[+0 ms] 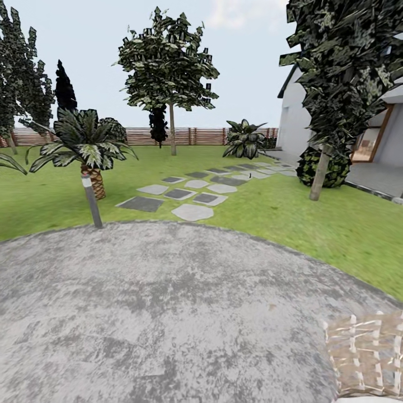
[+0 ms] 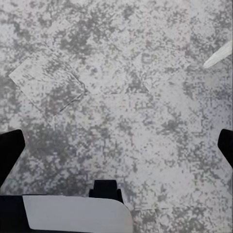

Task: In the garden, pick up the pesticide atomizer on the floor and spray pesticide onto both trees until each tree trunk is fully covered.

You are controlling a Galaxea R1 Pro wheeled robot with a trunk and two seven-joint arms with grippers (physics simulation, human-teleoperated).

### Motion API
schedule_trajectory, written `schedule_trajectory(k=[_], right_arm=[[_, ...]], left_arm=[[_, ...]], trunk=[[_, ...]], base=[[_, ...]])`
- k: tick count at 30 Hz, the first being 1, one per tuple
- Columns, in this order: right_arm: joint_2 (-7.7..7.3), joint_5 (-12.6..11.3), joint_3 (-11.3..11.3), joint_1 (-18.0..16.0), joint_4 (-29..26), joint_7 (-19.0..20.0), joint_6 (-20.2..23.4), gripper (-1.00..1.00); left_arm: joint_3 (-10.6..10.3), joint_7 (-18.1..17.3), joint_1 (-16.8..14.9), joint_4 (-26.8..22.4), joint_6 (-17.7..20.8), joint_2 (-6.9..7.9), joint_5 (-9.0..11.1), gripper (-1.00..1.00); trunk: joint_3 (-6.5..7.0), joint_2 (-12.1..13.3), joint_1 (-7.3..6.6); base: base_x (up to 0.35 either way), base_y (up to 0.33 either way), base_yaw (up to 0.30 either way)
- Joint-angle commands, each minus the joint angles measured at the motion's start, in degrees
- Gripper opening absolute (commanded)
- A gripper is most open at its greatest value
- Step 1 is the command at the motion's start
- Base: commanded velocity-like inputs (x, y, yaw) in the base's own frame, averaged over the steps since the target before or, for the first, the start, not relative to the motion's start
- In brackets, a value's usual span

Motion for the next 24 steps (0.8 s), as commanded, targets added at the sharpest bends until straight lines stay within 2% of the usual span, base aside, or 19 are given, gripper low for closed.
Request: schedule_trajectory(k=[1, 24], right_arm=[[-0.01, 0.0, 0.0, 0.0, -0.1, 0.0, -0.1, 1.0], [-0.06, 0.0, 0.0, 0.0, 0.0, 0.0, 0.0, 1.0]], left_arm=[[-0.1, 0.0, 0.0, -0.1, -0.1, 0.01, 0.4, 1.0], [-0.2, 0.0, 0.0, -0.2, -0.1, 0.01, 0.4, 1.0]], trunk=[[-0.03, 0.0, 0.04], [-0.03, 0.0, 0.04]], base=[[0.35, 0.078, 0.0], [0.35, 0.089, 0.0]])
